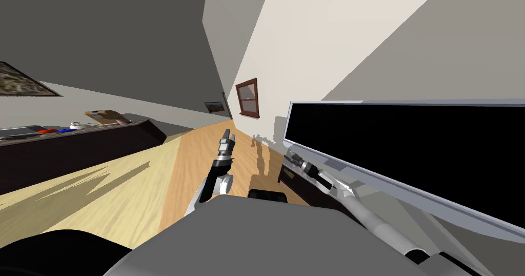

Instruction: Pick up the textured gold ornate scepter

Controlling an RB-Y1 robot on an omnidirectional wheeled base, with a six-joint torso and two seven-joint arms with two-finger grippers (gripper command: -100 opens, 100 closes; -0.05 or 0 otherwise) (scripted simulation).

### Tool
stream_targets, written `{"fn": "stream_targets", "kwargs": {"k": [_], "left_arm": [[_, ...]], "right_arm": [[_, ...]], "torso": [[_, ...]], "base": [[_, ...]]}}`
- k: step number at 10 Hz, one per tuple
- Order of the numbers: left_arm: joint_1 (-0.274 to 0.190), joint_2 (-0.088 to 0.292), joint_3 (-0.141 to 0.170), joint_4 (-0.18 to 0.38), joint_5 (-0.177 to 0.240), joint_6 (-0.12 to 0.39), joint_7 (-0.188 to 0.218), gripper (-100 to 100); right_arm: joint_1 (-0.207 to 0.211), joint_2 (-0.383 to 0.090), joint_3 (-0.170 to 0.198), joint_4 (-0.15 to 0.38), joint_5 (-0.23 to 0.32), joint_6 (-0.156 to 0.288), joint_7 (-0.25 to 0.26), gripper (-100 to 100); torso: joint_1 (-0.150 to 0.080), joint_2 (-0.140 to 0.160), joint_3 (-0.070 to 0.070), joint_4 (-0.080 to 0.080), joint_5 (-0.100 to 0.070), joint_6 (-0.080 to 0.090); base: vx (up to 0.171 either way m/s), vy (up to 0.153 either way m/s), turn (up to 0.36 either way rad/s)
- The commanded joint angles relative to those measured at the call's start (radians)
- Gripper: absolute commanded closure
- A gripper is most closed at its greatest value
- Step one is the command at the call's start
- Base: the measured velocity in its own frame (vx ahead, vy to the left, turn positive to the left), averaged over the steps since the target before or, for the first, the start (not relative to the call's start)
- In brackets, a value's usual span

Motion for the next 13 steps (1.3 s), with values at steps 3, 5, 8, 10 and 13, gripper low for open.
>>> {"fn": "stream_targets", "kwargs": {"k": [3,5,8,10,13], "left_arm": [[0.000,0.000,0.000,0.000,0.000,0.000,0.000,0],[0.000,0.000,0.000,0.000,0.000,0.000,0.000,0],[0.000,0.000,0.000,0.000,0.000,0.000,0.000,0],[0.000,0.000,0.000,0.000,0.000,0.000,0.000,0],[0.000,0.000,0.000,0.000,0.000,0.000,0.000,0]], "right_arm": [[-0.010,-0.062,0.051,0.123,0.054,0.046,0.015,-100],[-0.010,-0.097,0.079,0.176,0.085,0.057,0.027,-100],[-0.005,-0.132,0.108,0.224,0.115,0.068,0.037,-100],[0.003,-0.165,0.137,0.293,0.146,0.078,0.046,-100],[0.013,-0.196,0.166,0.386,0.175,0.089,0.053,-100]], "torso": [[0.000,0.003,0.002,0.001,0.000,0.001],[0.000,0.004,0.002,0.001,0.000,0.001],[0.000,0.005,0.003,0.001,0.000,0.001],[0.001,0.005,0.003,0.001,0.000,0.001],[0.001,0.006,0.003,0.001,0.000,0.001]], "base": [[0.057,-0.003,0.066],[0.057,-0.005,0.156],[0.036,-0.005,0.075],[0.040,-0.007,0.117],[0.029,-0.007,0.070]]}}
